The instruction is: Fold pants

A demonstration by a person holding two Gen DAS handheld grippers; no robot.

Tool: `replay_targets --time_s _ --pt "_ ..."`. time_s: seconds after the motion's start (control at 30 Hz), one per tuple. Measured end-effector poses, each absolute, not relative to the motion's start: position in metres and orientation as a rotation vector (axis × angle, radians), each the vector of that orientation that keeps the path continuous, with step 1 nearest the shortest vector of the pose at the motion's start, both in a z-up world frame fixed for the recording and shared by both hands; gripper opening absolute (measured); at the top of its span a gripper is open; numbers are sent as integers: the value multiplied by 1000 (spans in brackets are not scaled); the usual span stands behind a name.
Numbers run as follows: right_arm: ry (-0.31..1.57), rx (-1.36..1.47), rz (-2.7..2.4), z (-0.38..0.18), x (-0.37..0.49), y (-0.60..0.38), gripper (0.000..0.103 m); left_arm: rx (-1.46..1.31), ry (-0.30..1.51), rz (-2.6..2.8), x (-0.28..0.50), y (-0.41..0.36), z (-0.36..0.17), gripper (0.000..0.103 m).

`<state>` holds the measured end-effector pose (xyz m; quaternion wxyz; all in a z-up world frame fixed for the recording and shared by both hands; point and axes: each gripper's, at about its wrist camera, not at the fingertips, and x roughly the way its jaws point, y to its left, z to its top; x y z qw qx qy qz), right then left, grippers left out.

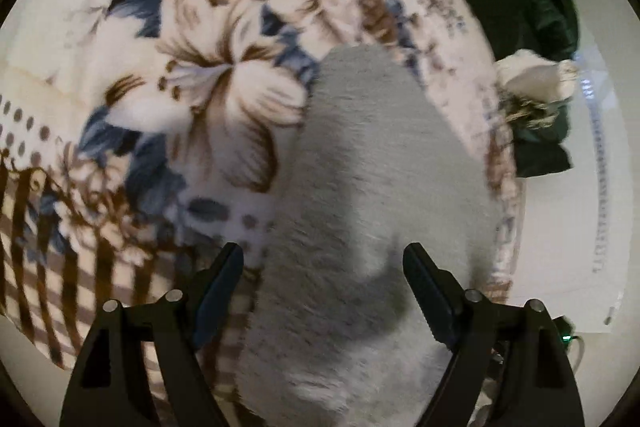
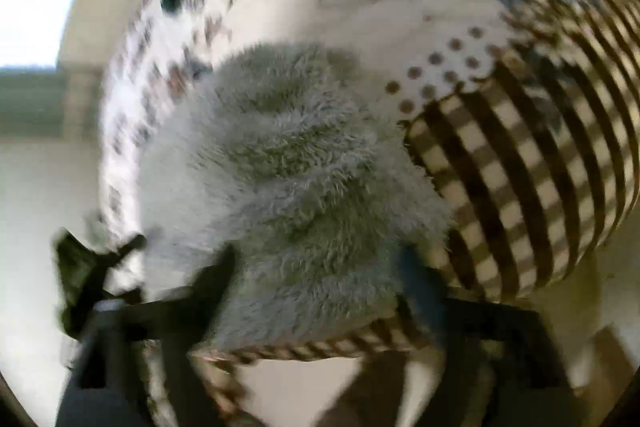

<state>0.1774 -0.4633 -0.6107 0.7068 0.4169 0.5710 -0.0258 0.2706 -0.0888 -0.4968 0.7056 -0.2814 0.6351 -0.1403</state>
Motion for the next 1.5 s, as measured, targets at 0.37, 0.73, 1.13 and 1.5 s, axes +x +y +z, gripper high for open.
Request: replay_targets --time_s 0.37,0.73,1.13,1.5 --pt "1304 1330 86 -725 180 -448 103 -558 1478 -361 254 -95 -550 93" --pt "1280 1351 106 -724 198 -435 103 -702 1511 -431 263 -97 -563 99" --pt "1179 1152 55 -663 202 -399 40 -742 1360 -543 255 -99 -522 46" --pt "1069 1032 164 -553 282 -373 37 -845 1151 -579 315 -38 -449 45"
